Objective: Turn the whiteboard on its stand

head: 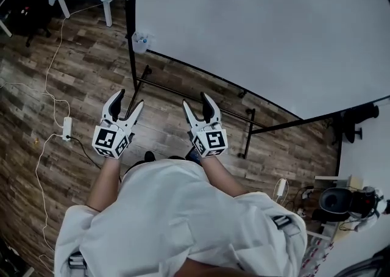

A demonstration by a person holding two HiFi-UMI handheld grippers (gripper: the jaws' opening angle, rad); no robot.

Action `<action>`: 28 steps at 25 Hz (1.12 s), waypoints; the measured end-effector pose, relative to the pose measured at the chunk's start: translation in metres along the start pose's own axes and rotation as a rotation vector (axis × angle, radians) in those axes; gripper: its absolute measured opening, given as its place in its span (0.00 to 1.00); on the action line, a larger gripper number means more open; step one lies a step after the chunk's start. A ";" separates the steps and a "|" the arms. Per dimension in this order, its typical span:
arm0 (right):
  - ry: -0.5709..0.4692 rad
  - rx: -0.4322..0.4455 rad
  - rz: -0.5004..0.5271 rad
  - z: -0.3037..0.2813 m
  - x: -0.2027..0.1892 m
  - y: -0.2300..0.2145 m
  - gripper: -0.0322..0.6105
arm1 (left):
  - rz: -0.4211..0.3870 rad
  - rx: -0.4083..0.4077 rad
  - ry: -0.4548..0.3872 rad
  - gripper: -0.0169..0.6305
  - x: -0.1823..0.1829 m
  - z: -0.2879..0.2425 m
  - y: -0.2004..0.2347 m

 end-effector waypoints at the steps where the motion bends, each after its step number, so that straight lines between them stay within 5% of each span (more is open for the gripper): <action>1: 0.002 0.008 0.001 -0.007 0.000 0.004 0.46 | 0.010 0.006 0.000 0.46 -0.001 0.000 0.008; 28: -0.019 0.172 -0.013 -0.219 -0.002 -0.016 0.43 | 0.048 0.075 -0.026 0.46 0.025 -0.123 0.194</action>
Point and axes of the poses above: the fingertips, and each gripper's own axes: z backward along the fingers, y to its left, x out of its top, the point moved 6 cm from there along z, backward along the fingers, and after that the axes turned 1 degree about -z, right-handed, at the moved point
